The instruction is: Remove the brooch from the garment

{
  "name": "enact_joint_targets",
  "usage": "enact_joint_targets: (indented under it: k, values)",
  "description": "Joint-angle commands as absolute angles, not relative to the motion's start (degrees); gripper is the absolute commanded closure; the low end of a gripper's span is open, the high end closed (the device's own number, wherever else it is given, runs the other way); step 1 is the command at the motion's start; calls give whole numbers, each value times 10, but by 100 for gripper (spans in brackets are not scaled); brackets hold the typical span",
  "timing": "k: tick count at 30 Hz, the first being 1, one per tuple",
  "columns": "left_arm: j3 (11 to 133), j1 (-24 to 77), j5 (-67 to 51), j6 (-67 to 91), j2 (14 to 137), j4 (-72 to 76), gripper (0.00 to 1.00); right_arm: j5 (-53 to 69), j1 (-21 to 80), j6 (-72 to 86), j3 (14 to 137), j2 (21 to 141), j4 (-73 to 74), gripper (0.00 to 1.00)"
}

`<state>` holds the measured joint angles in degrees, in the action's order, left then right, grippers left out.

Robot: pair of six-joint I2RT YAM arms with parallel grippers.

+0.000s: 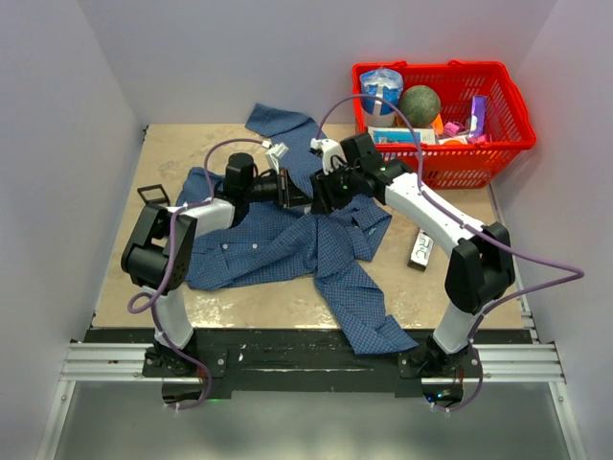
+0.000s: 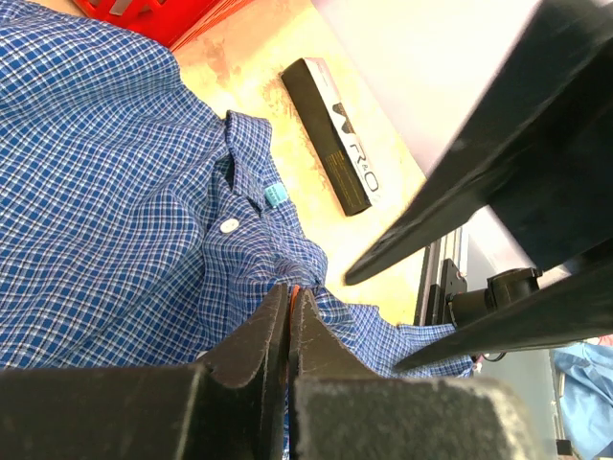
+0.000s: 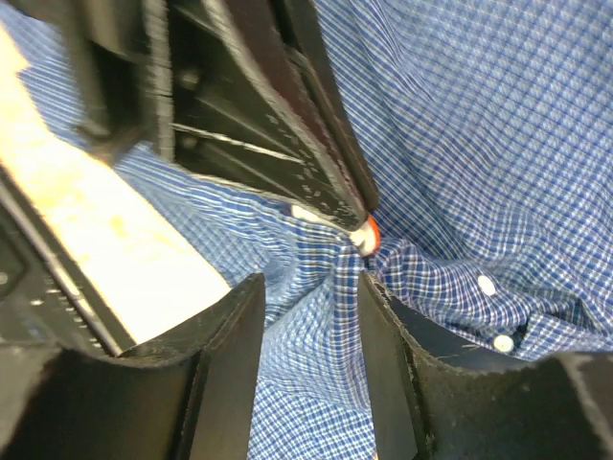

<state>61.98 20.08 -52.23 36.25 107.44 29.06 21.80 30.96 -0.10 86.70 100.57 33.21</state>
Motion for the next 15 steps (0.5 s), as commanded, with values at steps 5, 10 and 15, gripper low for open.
enact_joint_targets:
  k: [5, 10, 15]
  values:
    - [628, 202, -526, 352, 1043, 309, 100, 296, 295, 11, 870, 1009, 293, 53]
    - [637, 201, -534, 322, 1034, 282, 100, 289, 273, 14, 875, 1020, 301, 52]
    - [645, 200, -509, 287, 1016, 238, 100, 302, 267, 4, 857, 1013, 296, 48]
